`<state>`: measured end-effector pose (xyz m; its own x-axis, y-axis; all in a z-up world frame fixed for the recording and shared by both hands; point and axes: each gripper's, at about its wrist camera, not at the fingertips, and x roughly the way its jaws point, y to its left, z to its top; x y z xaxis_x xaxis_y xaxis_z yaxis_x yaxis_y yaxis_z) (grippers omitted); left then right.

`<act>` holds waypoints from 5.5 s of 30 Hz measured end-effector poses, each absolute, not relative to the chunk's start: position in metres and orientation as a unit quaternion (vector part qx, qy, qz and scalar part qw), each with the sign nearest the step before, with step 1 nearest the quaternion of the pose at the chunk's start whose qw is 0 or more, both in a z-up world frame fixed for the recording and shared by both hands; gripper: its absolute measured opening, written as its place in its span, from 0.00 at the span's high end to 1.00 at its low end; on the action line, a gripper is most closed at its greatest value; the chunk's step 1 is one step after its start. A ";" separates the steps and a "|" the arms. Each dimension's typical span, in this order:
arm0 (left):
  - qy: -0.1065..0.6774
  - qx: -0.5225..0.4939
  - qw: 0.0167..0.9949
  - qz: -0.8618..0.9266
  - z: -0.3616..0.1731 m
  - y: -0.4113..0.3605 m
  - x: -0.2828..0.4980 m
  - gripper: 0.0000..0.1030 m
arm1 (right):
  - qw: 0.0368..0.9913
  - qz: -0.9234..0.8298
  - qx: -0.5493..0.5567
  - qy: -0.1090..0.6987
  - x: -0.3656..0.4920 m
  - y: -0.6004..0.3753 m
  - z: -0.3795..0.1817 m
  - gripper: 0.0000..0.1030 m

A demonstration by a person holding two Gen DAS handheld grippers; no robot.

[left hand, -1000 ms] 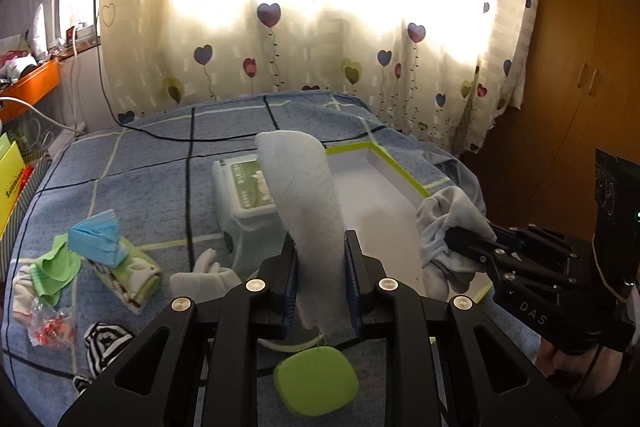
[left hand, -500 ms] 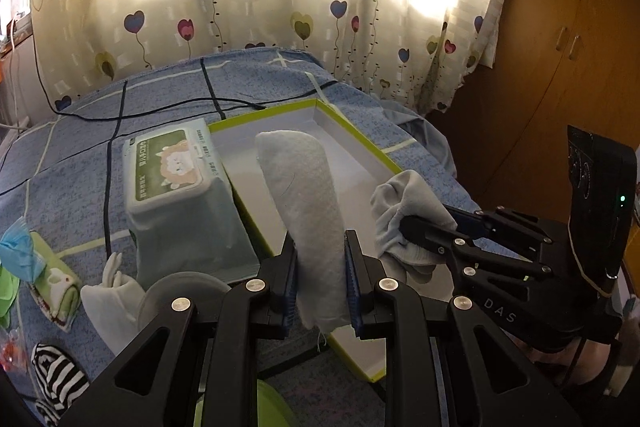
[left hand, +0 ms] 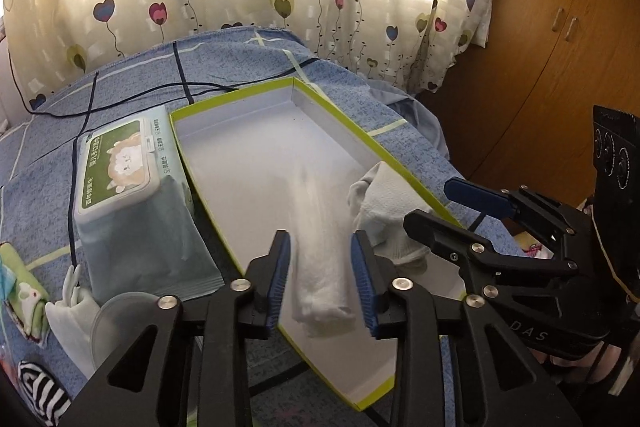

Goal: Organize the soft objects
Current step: 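Open the left tool releasing the towel while the right tool releases the sock, then move both tools back to the striped cloth on the bed, then grasp the striped cloth with the left tool while the right tool grasps another striped piece, then carry both striped pieces with both tools over the lime-rimmed box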

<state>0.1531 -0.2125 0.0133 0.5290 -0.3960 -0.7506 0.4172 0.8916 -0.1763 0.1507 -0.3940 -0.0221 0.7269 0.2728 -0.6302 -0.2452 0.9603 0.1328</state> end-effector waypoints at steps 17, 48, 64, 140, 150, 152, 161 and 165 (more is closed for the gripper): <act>0.387 -0.013 0.889 -0.243 0.043 -0.191 0.123 0.59 | 0.939 0.123 0.016 0.320 0.119 -0.388 0.006 0.46; 0.349 -0.040 0.922 -0.161 0.056 -0.095 0.056 0.59 | 0.930 0.199 -0.037 0.306 0.067 -0.295 0.037 0.46; 0.357 -0.061 0.925 -0.113 0.043 -0.053 0.045 0.59 | 0.916 0.246 -0.059 0.312 0.064 -0.254 0.034 0.46; 0.390 -0.175 0.904 0.036 -0.036 0.117 0.000 0.93 | 0.816 0.383 -0.157 0.404 0.101 -0.057 -0.033 0.46; 0.374 -0.185 0.908 0.050 -0.030 0.136 -0.003 0.93 | 0.810 0.364 -0.188 0.419 0.111 -0.033 -0.056 0.82; 0.371 -0.184 0.909 0.051 -0.028 0.136 -0.003 0.93 | 0.811 0.369 -0.184 0.416 0.109 -0.036 -0.054 0.86; 0.356 -0.166 0.918 0.047 -0.008 0.119 0.000 0.93 | 0.829 0.384 -0.161 0.373 0.095 -0.062 -0.022 0.86; 0.350 -0.156 0.923 0.038 0.003 0.105 0.002 0.93 | 0.840 0.382 -0.146 0.357 0.090 -0.080 -0.008 0.86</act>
